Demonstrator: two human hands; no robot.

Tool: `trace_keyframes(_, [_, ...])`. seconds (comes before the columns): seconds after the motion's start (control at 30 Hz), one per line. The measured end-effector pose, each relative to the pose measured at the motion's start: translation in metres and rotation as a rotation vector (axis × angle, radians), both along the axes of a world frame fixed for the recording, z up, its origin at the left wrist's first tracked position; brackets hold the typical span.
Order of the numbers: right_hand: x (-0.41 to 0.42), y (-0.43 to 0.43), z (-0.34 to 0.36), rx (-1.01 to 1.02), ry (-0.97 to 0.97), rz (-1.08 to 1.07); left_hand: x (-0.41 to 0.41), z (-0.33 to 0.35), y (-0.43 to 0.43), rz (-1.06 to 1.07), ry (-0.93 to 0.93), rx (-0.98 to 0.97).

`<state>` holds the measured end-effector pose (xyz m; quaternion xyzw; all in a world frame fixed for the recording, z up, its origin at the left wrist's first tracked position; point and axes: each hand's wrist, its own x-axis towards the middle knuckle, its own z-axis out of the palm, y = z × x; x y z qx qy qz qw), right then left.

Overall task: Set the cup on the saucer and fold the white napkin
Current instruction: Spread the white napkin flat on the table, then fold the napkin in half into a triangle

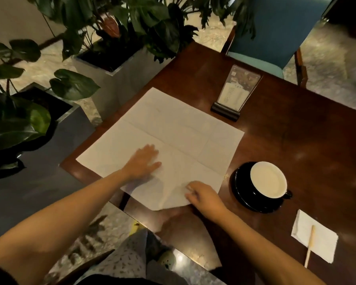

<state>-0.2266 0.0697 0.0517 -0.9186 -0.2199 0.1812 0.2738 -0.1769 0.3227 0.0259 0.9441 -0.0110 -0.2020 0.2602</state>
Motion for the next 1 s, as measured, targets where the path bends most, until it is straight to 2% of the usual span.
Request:
trace_keyframes(0.13, [0.04,0.022,0.033,0.107,0.0,-0.072,-0.027,0.029,-0.027,0.125,0.024,-0.555])
trace_keyframes(0.2, [0.061,0.034,0.045,0.116,-0.019,-0.075,-0.025,0.037,-0.031,0.236,0.014,-0.705])
trace_keyframes(0.3, [0.096,0.054,0.063,0.14,-0.051,-0.09,0.001,0.047,-0.018,0.354,-0.114,-0.664])
trace_keyframes(0.53, [0.18,0.106,0.099,0.186,-0.155,-0.144,0.074,0.08,0.031,0.413,-0.263,-0.528])
trace_keyframes(0.8, [0.261,0.155,0.097,0.017,-0.201,-0.144,0.151,0.078,0.069,0.431,-0.251,-0.485])
trace_keyframes(1.0, [0.31,0.178,0.07,0.022,-0.082,-0.271,0.2,0.06,0.082,0.524,-0.161,-0.508])
